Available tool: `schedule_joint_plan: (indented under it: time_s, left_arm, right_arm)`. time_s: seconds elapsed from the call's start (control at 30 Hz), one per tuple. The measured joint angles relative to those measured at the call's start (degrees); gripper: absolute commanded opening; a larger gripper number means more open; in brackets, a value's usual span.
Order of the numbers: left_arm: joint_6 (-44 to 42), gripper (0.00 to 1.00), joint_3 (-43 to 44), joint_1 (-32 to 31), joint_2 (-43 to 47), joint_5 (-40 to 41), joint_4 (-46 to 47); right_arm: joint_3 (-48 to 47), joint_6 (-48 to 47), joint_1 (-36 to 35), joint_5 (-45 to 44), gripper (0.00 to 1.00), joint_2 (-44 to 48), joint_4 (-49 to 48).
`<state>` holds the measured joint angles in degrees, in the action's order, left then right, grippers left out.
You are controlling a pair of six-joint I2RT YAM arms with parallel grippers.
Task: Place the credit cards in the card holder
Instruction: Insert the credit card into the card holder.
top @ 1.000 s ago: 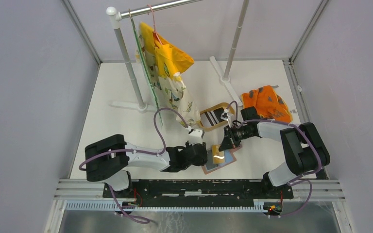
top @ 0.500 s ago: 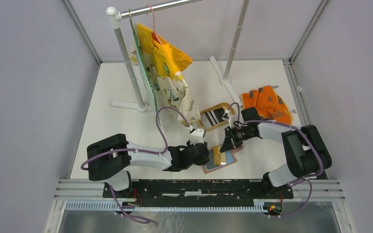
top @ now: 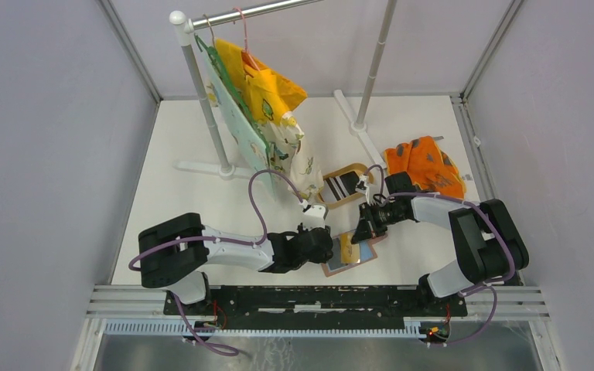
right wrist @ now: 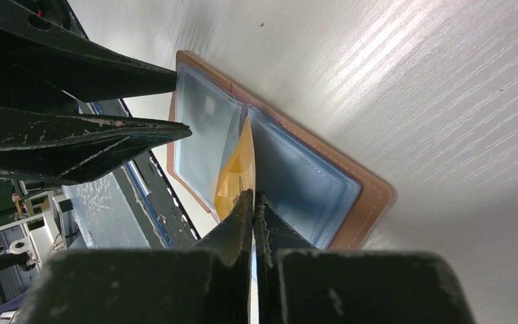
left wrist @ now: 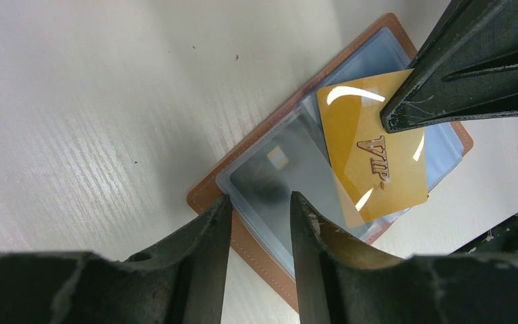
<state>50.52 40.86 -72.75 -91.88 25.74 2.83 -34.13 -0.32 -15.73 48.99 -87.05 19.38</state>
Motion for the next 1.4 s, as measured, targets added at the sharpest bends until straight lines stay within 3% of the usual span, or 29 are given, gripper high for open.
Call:
schedule_joint_plan:
  time_s: [1.03, 1.4]
  left_arm:
    - [-0.5, 0.42, 0.0, 0.11, -0.22, -0.28, 0.5]
    - [-0.48, 0.39, -0.59, 0.15, 0.0, -0.11, 1.09]
  right_arm:
    - [-0.02, 0.72, -3.98, 0.98, 0.05, -3.02, -0.68]
    - [5.49, 3.37, -1.16, 0.46, 0.03, 2.69, -4.13]
